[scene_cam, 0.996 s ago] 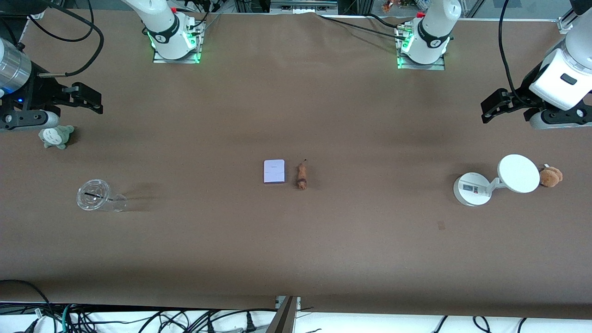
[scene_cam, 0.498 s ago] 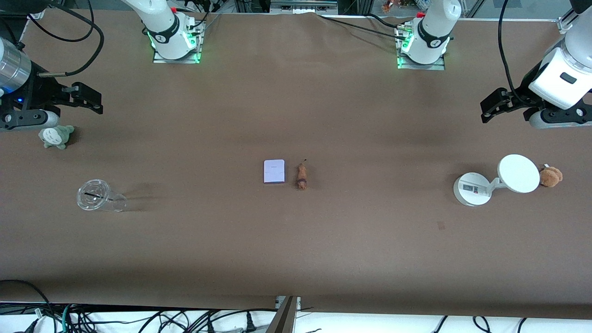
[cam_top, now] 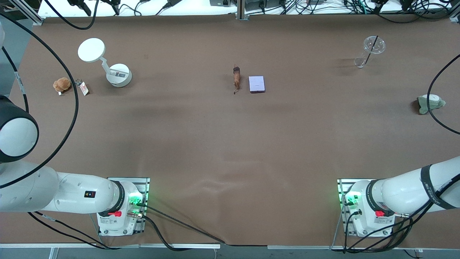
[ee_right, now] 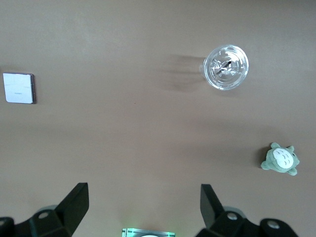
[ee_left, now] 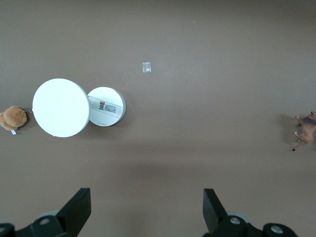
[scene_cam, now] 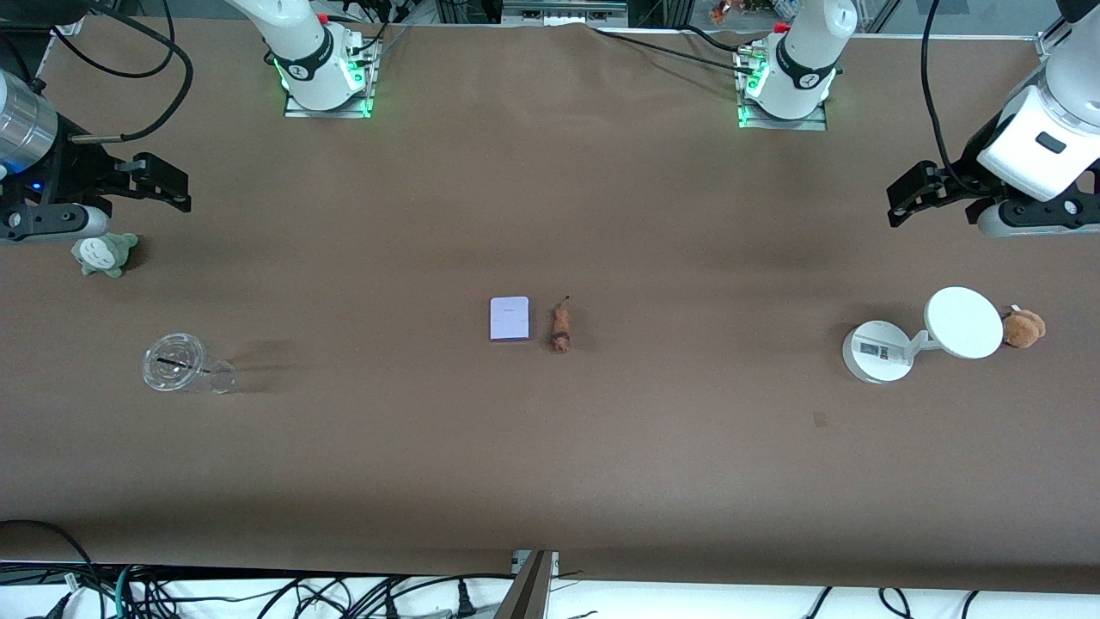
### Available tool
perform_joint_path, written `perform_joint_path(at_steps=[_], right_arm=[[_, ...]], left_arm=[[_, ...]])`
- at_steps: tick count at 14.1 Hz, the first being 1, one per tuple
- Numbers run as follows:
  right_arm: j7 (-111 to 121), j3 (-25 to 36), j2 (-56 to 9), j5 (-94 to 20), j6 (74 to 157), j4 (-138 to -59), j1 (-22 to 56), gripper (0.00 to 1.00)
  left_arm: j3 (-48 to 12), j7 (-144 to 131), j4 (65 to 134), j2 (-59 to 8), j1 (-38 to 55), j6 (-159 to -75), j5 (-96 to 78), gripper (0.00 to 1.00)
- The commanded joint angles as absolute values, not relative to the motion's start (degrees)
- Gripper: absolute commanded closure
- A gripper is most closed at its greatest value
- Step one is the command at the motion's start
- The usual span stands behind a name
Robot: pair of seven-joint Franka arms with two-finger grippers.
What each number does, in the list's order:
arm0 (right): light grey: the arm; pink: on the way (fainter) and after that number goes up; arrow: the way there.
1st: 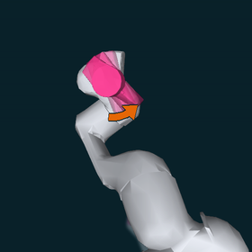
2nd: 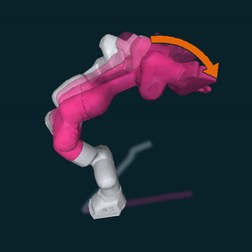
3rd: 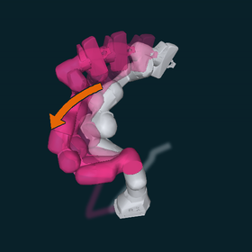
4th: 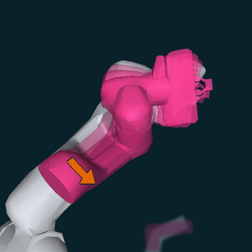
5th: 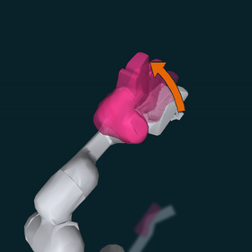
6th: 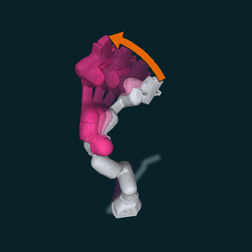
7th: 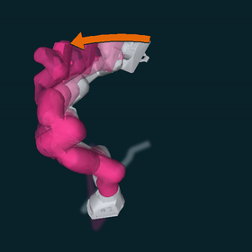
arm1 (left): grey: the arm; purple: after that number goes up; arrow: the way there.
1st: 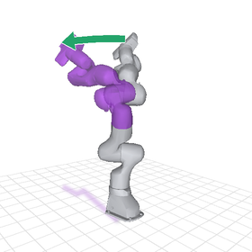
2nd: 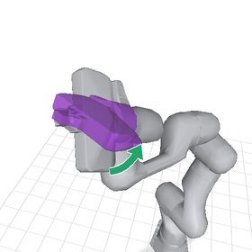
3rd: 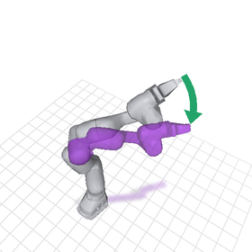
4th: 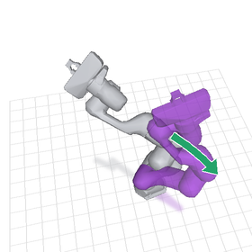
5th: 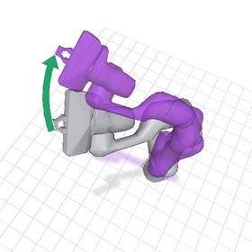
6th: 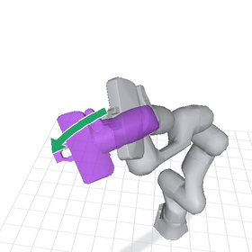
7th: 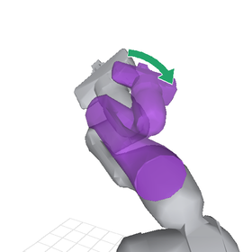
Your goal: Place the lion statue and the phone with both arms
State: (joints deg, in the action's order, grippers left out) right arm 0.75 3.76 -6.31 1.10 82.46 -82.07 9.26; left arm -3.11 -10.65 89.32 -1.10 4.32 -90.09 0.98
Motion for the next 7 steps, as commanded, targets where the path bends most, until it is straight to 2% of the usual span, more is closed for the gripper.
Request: perform_joint_path(at_steps=[1,7], right_arm=[[0.88,3.69,-6.68,1.85,82.09,-80.86,9.23,0.0],[0.79,3.78,-6.68,1.85,82.18,-80.86,9.14,0.0]], left_arm=[[-3.25,-10.9,89.47,-0.26,4.13,-90.35,0.09,0.0],[-3.34,-10.9,89.47,-0.26,3.87,-90.26,0.09,0.0]])
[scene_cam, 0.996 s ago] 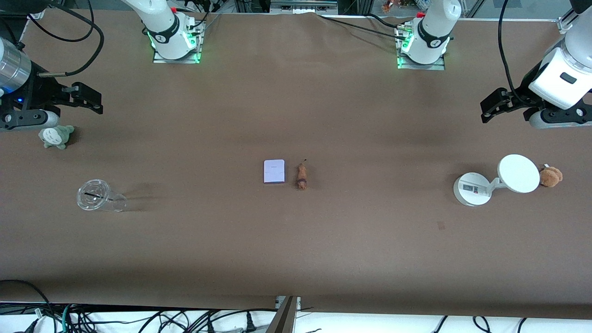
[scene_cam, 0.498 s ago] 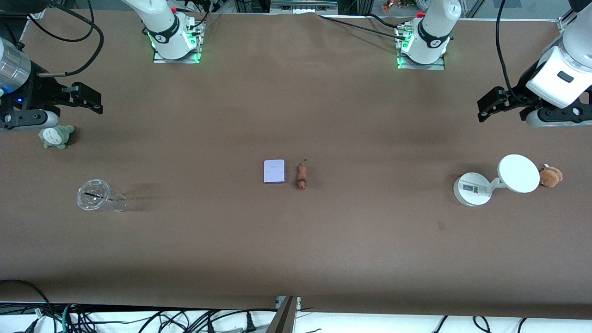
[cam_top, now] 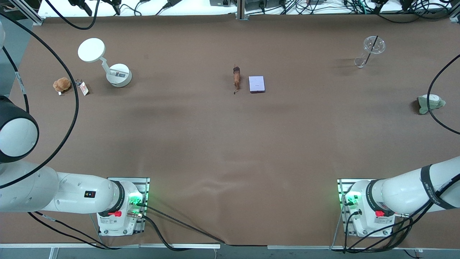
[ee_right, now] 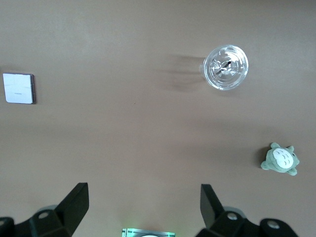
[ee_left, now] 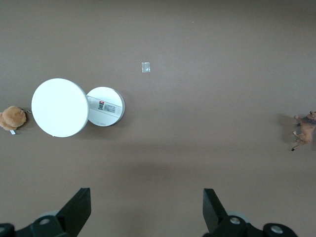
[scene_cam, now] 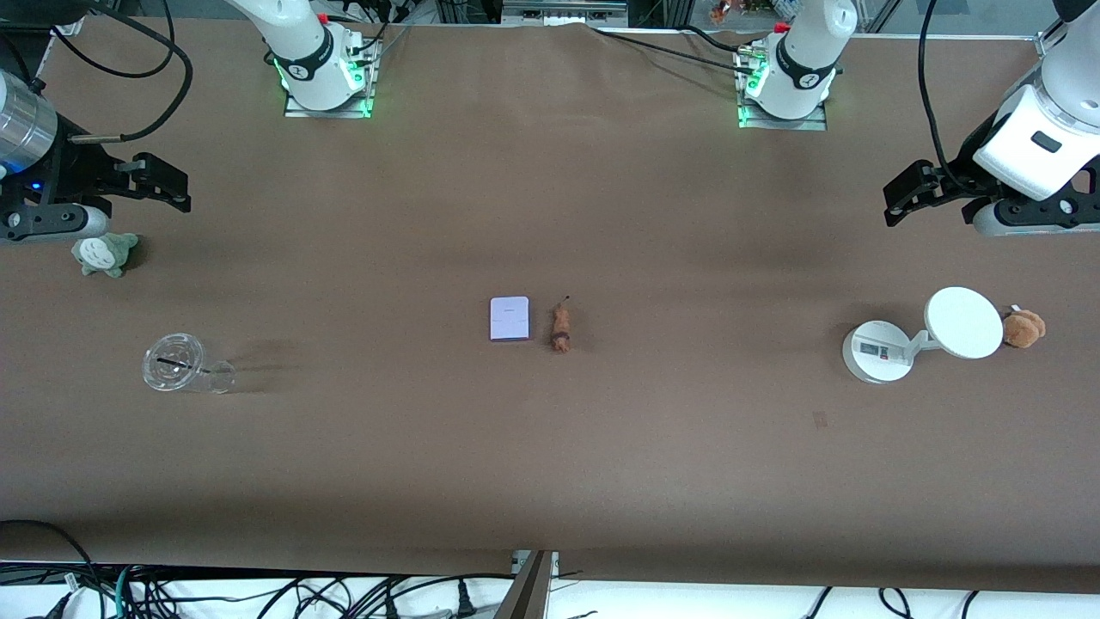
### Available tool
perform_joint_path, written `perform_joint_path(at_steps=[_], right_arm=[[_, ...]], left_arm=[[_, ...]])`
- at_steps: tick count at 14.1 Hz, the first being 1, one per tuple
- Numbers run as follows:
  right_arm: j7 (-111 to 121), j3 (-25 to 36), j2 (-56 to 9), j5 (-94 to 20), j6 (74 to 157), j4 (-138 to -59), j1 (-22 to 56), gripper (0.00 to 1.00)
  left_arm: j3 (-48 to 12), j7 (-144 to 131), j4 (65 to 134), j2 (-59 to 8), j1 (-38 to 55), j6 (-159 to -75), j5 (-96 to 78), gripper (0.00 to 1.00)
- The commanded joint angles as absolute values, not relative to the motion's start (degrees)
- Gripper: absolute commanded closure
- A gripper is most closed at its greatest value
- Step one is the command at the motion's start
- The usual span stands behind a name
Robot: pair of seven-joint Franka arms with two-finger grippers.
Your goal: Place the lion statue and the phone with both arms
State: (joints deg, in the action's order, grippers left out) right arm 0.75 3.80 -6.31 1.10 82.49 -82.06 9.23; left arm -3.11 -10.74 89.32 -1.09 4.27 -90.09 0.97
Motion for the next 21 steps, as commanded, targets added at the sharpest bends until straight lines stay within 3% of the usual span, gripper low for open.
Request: perform_joint_path(at_steps=[1,21], right_arm=[[0.79,3.78,-6.68,1.85,82.09,-80.86,9.23,0.0],[1.58,4.04,-7.21,1.58,82.09,-80.86,8.79,0.0]], left_arm=[[-3.34,-10.9,89.47,-0.26,3.87,-90.26,0.09,0.0],[-2.72,-10.81,89.65,-0.26,3.25,-87.71,0.09,0.0]])
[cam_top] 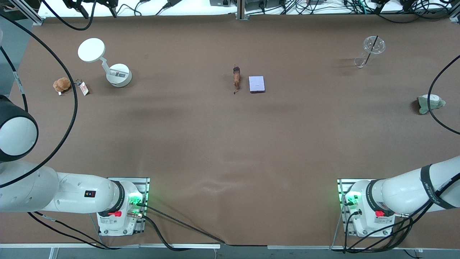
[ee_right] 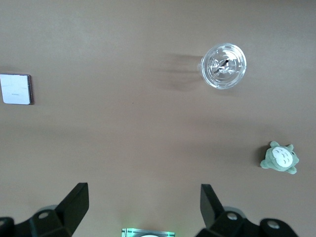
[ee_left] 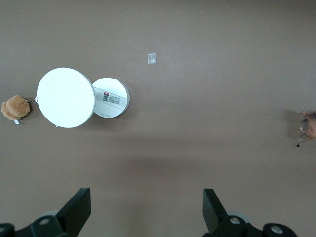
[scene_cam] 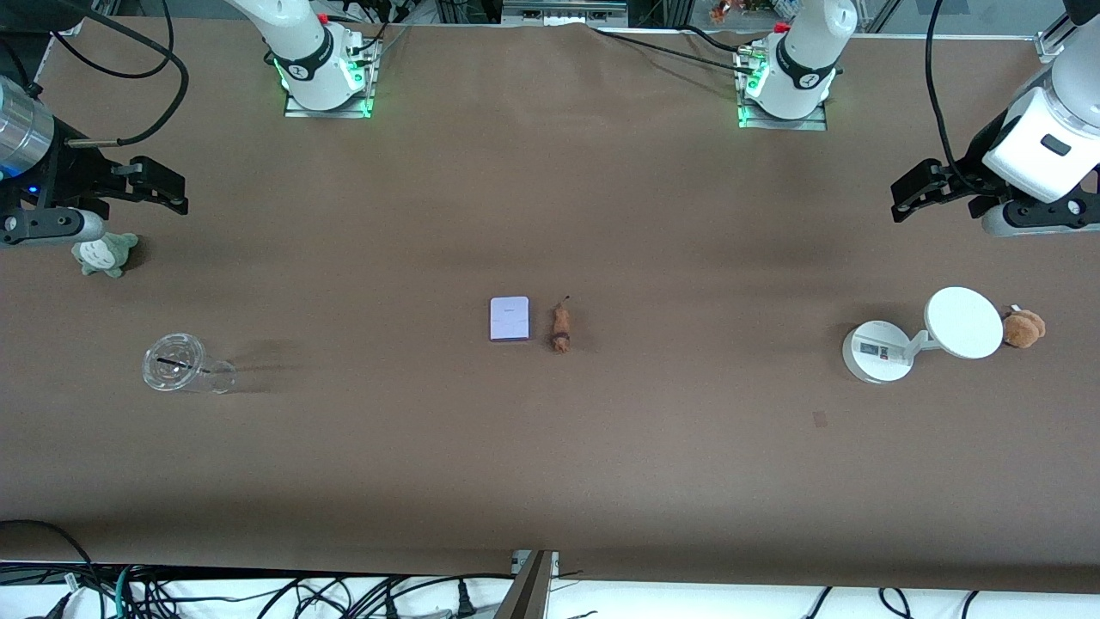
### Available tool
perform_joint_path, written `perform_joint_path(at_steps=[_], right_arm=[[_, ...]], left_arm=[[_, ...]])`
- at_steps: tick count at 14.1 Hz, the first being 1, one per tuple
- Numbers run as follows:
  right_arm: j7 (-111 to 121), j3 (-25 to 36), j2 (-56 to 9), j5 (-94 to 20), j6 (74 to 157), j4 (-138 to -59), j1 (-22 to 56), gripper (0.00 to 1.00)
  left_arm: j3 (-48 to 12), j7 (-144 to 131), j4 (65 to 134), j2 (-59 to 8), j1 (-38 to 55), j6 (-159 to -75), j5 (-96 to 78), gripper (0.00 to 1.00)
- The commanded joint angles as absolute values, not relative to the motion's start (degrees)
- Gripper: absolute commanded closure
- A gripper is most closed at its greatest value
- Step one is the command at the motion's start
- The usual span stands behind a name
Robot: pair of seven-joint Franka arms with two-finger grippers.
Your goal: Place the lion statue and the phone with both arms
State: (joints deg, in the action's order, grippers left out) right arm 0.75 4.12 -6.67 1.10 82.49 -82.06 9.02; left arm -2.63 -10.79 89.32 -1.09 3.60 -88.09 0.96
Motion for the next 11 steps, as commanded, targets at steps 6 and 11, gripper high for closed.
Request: perform_joint_path(at_steps=[6,11], right_arm=[[1.58,3.96,-7.21,1.49,82.09,-80.86,8.96,0.0],[1.49,3.87,-7.21,1.41,82.09,-80.86,9.32,0.0]], left_arm=[[-2.99,-10.9,89.74,-0.26,3.25,-87.72,0.0,0.0],[-2.64,-10.9,89.91,-0.35,2.73,-87.71,0.0,0.0]])
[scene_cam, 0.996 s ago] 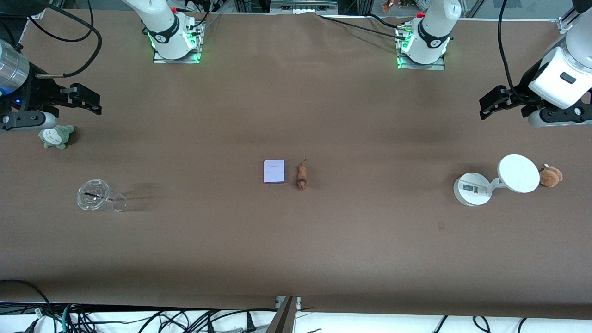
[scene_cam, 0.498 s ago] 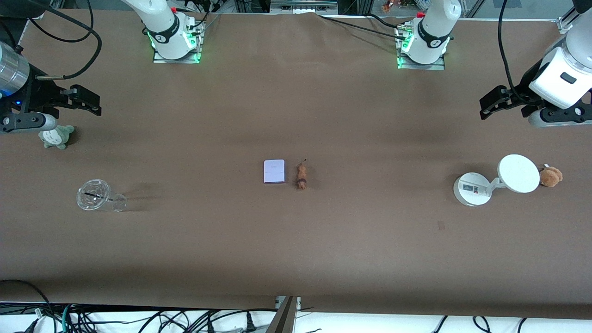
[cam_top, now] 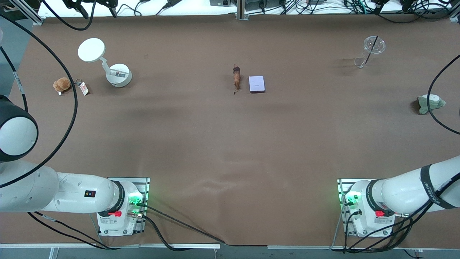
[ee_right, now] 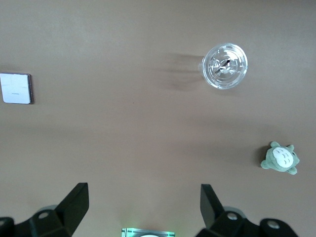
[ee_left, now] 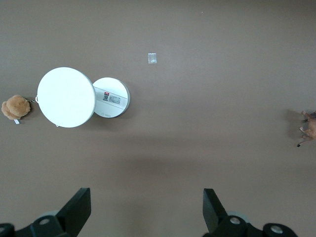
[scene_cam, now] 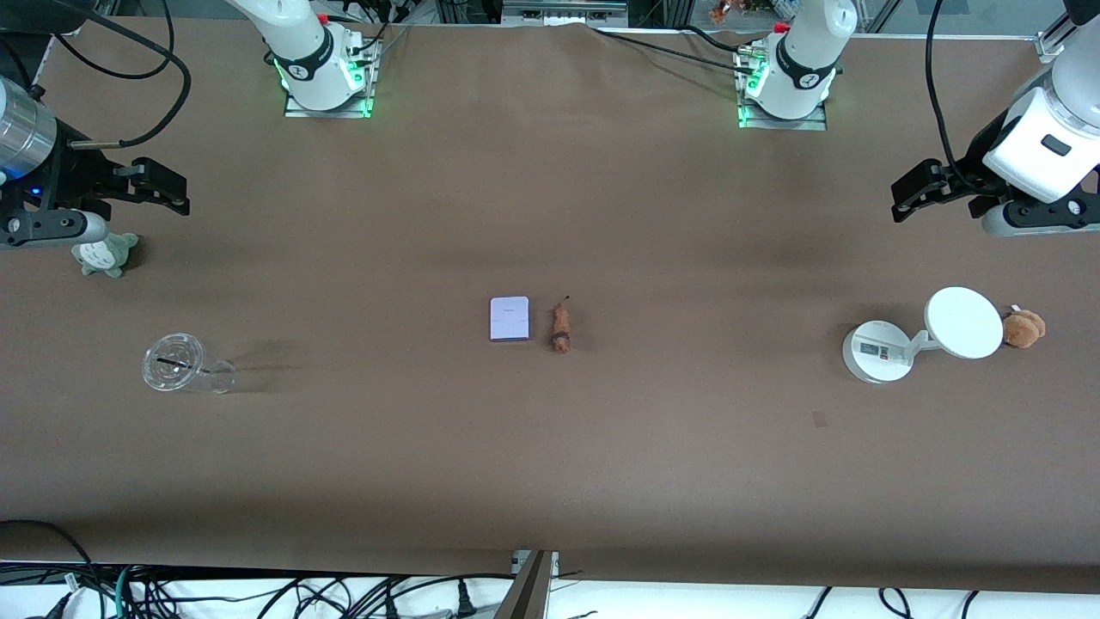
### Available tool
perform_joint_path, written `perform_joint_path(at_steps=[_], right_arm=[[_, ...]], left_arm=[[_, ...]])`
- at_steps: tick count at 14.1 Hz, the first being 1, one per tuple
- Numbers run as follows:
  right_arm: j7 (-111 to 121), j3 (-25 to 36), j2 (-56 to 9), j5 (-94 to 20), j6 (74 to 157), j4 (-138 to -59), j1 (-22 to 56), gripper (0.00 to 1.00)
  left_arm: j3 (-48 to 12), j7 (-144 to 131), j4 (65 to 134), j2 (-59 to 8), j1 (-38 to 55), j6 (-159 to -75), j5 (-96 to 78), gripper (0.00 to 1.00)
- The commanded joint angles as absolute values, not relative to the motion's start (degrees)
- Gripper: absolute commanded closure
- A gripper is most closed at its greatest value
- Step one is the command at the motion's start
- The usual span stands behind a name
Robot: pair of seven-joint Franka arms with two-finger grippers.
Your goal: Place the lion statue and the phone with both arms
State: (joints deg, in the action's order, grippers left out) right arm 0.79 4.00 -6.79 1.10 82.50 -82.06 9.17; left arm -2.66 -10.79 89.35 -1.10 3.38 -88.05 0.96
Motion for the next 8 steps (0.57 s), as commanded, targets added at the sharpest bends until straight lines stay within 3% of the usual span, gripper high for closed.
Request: perform_joint_path(at_steps=[1,8], right_arm=[[1.49,3.78,-7.21,1.41,82.09,-80.86,9.32,0.0],[1.32,3.69,-7.21,1.41,82.18,-80.86,9.32,0.0]], left_arm=[[-2.64,-10.9,89.91,-0.35,2.72,-87.71,0.0,0.0],[-3.16,-10.64,89.47,-0.44,2.72,-88.24,0.44,0.0]])
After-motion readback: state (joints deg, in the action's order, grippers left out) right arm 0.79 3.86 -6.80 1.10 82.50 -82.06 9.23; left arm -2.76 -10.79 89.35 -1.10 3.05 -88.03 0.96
